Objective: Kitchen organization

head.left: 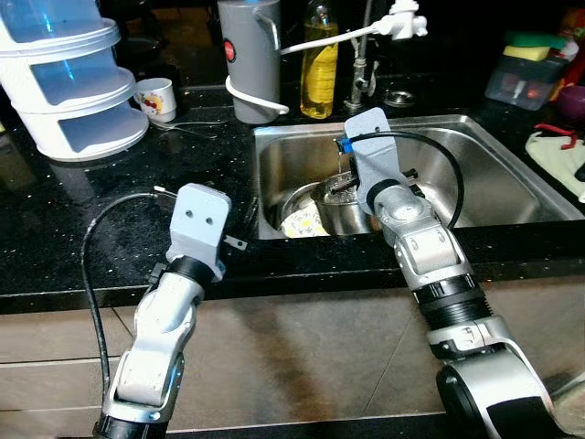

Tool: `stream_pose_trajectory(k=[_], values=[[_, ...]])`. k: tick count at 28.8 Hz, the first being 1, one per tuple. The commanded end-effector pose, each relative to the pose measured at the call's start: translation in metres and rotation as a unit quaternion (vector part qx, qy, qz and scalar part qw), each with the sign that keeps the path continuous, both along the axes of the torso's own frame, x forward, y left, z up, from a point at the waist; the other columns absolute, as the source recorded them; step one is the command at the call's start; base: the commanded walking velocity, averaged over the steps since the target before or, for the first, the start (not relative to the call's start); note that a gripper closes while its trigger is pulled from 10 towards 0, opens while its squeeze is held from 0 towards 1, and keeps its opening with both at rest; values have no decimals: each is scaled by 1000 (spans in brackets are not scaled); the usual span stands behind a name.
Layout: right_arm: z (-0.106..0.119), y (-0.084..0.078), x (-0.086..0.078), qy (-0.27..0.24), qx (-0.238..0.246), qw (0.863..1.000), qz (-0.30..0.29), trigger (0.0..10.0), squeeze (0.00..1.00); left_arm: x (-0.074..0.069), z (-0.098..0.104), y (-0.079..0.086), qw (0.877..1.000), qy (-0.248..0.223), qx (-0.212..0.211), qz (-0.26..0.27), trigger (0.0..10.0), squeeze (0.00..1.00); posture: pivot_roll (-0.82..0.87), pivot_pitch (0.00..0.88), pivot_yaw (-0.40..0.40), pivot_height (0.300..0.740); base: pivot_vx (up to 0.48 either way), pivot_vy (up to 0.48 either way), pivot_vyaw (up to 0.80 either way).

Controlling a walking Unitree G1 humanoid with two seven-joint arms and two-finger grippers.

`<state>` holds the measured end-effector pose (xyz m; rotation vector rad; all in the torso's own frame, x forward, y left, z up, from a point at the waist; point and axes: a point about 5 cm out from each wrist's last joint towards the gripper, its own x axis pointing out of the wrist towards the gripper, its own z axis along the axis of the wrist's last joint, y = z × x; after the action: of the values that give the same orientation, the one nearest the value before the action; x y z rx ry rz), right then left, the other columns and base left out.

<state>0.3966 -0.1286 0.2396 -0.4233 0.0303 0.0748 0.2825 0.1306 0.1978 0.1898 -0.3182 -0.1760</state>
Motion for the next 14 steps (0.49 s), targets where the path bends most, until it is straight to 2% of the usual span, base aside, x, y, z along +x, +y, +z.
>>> stream_pose_trajectory(k=[1,5,8,11,14], values=[[7,3,3,-19,-5,1000,-2,10000,0,-1,0,5,1000,3,6,11,10000,0,-20,0,-8,740,0,0,0],[19,6,10,-52,28,998,-3,10000,0,-5,1,9,1000,3,6,20,10000,0,-10,0,-14,740,0,0,0],[24,10,14,-64,34,997,3,10000,0,-8,-1,9,1000,6,7,21,10000,0,-12,0,-15,740,0,0,0],[17,14,17,-44,18,999,10,10000,0,-10,-2,8,1000,9,7,20,10000,0,-9,0,-18,740,0,0,0],[-1,20,20,1,-10,1000,19,10000,0,-13,-2,7,1000,11,6,19,10000,0,-5,0,-22,740,0,0,0]])
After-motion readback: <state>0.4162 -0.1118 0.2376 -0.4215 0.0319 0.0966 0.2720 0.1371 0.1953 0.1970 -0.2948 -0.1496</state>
